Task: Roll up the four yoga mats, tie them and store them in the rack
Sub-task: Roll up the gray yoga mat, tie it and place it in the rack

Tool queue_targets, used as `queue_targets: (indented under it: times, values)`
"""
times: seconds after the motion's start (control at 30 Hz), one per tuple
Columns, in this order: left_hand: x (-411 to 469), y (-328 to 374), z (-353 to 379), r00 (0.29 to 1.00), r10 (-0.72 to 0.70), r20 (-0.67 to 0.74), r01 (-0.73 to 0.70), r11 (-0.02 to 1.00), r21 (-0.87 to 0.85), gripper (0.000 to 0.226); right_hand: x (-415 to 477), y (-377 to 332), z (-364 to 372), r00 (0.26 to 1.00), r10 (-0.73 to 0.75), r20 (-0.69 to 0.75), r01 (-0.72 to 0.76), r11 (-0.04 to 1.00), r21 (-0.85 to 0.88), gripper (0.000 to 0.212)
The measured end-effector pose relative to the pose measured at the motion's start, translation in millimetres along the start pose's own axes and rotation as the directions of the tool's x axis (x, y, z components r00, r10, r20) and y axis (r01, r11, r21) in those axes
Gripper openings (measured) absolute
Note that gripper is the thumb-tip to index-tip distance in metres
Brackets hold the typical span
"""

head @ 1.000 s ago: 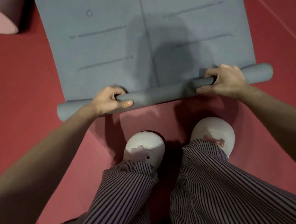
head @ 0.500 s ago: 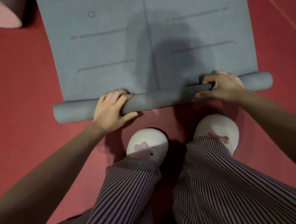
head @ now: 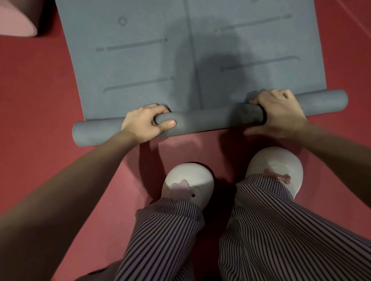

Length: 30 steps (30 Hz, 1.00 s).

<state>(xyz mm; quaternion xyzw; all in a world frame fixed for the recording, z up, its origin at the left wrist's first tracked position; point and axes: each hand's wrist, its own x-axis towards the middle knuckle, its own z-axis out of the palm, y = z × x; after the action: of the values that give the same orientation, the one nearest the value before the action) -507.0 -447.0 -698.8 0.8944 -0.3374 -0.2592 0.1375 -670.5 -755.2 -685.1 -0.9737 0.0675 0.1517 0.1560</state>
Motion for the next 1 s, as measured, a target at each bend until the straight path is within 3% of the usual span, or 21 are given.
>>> queue_targets:
  times: [0.17,0.3,0.4,0.47,0.57,0.67,0.8,1.0]
  values:
    - [-10.8,3.0,0.9,0.999,0.039,-0.002,-0.038,0.997,0.069,0.072,11.5,2.5,-4.4,1.0,-0.007,-0.003,0.007,0.996,0.084,0.064]
    - [-14.8,0.8,5.7,0.942,0.302,-0.147,-0.263,0.935,0.238,0.068,21.0,2.1,-12.0,0.999,0.024,0.033,-0.029,0.985,0.172,0.045]
    - [-8.4,-5.9,11.2,0.892,0.389,-0.229,-0.301,0.891,0.34,0.063,27.7,3.0,-17.9,0.992,0.085,0.097,-0.104,0.97,0.219,0.04]
    - [-6.4,-3.7,11.7,0.896,0.36,-0.26,-0.279,0.912,0.301,0.058,29.2,5.0,-19.8,0.991,0.073,0.114,-0.099,0.966,0.239,0.039]
    - [-4.1,1.9,8.2,0.919,0.306,-0.247,-0.253,0.941,0.226,0.056,26.5,7.2,-14.5,1.0,-0.008,0.005,0.007,0.979,0.204,0.043]
    - [-0.1,7.0,-1.4,0.968,0.208,-0.142,-0.185,0.97,0.16,0.063,12.9,5.4,0.8,0.995,0.005,-0.1,0.004,0.996,0.084,0.064]
    - [8.5,9.7,-14.2,0.997,0.08,0.008,-0.081,0.993,0.081,0.07,0.9,-5.0,19.1,0.966,-0.017,-0.258,0.014,1.0,-0.016,0.064]
    - [11.7,9.0,-18.5,0.998,0.071,0.0,-0.07,0.992,0.102,0.061,19.7,-7.8,-1.2,0.996,0.04,-0.08,-0.037,0.999,0.037,0.075]
